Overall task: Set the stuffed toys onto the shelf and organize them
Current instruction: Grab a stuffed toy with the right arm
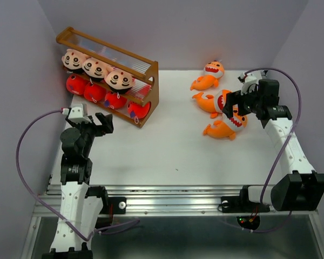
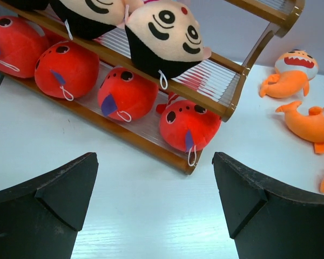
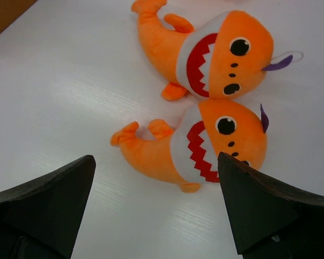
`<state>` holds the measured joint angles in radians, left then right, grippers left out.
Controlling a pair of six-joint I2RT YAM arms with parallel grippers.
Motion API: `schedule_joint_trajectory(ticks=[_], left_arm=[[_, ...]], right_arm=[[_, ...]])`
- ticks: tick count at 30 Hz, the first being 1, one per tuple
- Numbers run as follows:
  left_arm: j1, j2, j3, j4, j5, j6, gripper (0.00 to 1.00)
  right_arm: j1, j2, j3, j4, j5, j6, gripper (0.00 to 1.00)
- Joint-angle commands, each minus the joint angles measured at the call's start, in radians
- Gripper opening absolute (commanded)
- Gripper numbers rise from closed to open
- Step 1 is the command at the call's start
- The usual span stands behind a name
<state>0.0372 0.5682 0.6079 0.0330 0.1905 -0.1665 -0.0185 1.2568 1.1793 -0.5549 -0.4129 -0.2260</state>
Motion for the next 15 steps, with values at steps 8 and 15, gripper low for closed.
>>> schedule_joint_trajectory(ticks=[8,15], left_arm=[[0.000,-0.186,-0.117,0.082,0.037,0.025,0.99],[-0.008,-0.202,-0.125,0.081,0.056,0.024,0.99]], right_arm=[[-0.035,0.139,0.072,-0.027,0.307,0.109,0.98],[-0.148,0.191,0.043,-0.033,0.222,0.224,0.92]])
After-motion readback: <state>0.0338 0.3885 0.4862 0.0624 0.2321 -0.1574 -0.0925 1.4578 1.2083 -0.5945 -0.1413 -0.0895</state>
